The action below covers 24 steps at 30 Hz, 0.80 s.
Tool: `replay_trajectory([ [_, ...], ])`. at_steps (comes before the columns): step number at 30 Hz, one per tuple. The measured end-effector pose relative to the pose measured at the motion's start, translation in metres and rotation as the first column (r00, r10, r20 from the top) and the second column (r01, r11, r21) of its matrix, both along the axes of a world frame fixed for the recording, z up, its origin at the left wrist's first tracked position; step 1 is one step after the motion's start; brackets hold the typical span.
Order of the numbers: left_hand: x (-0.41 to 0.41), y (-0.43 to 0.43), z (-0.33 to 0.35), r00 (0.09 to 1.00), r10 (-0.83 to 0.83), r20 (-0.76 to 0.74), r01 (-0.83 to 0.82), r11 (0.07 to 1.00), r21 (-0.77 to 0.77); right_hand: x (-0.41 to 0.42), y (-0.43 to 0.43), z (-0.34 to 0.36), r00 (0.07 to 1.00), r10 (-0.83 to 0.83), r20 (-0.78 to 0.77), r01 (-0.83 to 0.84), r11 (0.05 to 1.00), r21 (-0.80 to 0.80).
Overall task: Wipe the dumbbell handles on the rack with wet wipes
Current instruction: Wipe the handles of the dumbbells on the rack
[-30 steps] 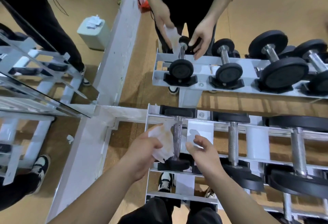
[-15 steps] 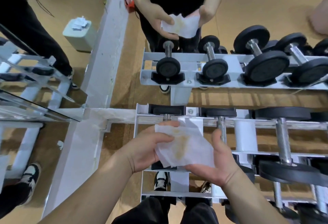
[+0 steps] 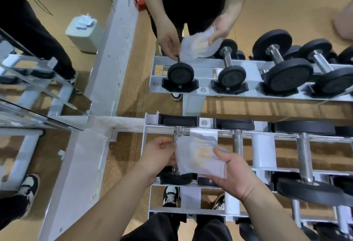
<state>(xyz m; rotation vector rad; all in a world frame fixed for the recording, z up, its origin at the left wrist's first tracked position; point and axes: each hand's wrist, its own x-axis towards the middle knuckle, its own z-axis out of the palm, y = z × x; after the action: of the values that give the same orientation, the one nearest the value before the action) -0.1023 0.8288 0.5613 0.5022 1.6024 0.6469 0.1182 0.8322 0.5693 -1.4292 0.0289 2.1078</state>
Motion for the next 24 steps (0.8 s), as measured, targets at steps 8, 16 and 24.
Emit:
replay_trajectory([
  [8, -0.002, -0.011, -0.021, 0.965, -0.066, -0.252, 0.069, 0.998, 0.004, -0.017, 0.021, -0.022, 0.886, 0.24, 0.397, -0.269, 0.963, 0.016],
  [16, 0.017, -0.038, -0.039, 0.921, -0.163, -0.355, 0.171, 0.985, -0.011, -0.119, 0.039, -0.037, 0.897, 0.263, 0.356, -0.276, 0.961, -0.015],
  [24, 0.01, -0.043, -0.042, 0.931, -0.124, -0.343, 0.14, 0.99, 0.023, -0.117, 0.031, -0.047, 0.748, 0.442, 0.495, -0.519, 0.854, 0.021],
])
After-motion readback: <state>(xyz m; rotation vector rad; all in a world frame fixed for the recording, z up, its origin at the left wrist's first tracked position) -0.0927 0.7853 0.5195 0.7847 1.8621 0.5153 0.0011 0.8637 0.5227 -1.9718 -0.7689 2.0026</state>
